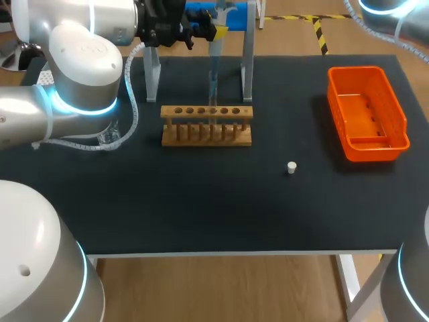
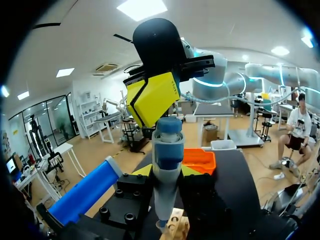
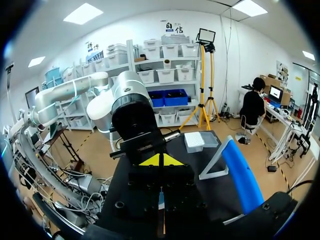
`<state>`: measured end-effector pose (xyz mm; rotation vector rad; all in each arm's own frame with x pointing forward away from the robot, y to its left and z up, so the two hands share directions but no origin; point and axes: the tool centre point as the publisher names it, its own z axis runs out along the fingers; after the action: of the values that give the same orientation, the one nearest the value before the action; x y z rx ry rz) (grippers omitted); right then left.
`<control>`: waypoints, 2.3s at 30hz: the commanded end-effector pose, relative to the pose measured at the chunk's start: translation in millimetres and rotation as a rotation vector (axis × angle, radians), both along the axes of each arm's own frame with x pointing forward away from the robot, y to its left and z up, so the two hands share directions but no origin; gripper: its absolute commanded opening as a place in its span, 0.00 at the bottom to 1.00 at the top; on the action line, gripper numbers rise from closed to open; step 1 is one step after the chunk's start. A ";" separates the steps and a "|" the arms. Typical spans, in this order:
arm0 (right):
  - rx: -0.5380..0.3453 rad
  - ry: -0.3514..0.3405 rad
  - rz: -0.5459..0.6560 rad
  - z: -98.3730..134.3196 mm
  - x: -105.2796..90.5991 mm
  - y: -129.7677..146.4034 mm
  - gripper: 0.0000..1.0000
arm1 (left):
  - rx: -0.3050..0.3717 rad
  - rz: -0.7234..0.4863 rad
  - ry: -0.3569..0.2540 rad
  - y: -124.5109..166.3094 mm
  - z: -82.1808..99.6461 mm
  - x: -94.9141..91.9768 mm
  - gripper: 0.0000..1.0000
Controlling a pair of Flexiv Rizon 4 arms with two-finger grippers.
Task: Invert the test tube, pick up the pipette, mount the tip to pipette, aspirate from beaker and dispense into the tube, eject the tip, return the pipette, and cap with the stopper.
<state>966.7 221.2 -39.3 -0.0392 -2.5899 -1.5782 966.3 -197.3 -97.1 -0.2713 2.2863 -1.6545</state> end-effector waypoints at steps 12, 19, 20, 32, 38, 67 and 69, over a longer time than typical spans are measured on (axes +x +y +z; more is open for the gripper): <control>-0.002 0.020 -0.001 -13.3 -5.0 -2.8 0.00 | -0.003 0.000 -0.001 1.9 5.7 4.2 0.00; 0.027 -0.009 -0.003 5.5 -6.4 -7.0 0.00 | -0.003 0.000 -0.001 1.9 5.7 4.2 0.00; 0.038 -0.011 -0.002 10.5 -7.0 -9.3 0.00 | -0.003 0.000 -0.001 1.9 5.7 4.2 0.00; 0.107 -0.055 0.008 31.7 -40.0 -66.8 1.00 | -0.003 0.000 -0.001 1.9 5.7 4.2 0.00; 0.103 -0.051 0.016 -6.4 -58.1 -95.7 1.00 | -0.003 0.000 -0.001 1.9 5.7 4.2 0.00; 0.021 0.037 0.022 -99.4 -72.0 -97.5 1.00 | -0.003 0.000 -0.001 1.9 5.7 4.2 0.00; 0.006 0.014 0.007 -107.4 -66.5 -95.9 1.00 | -0.003 0.000 -0.001 1.9 5.7 4.2 0.00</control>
<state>895.3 123.6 -139.2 -0.0387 -2.5448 -1.5804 970.1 -196.2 -92.1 -0.2735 2.2798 -1.6585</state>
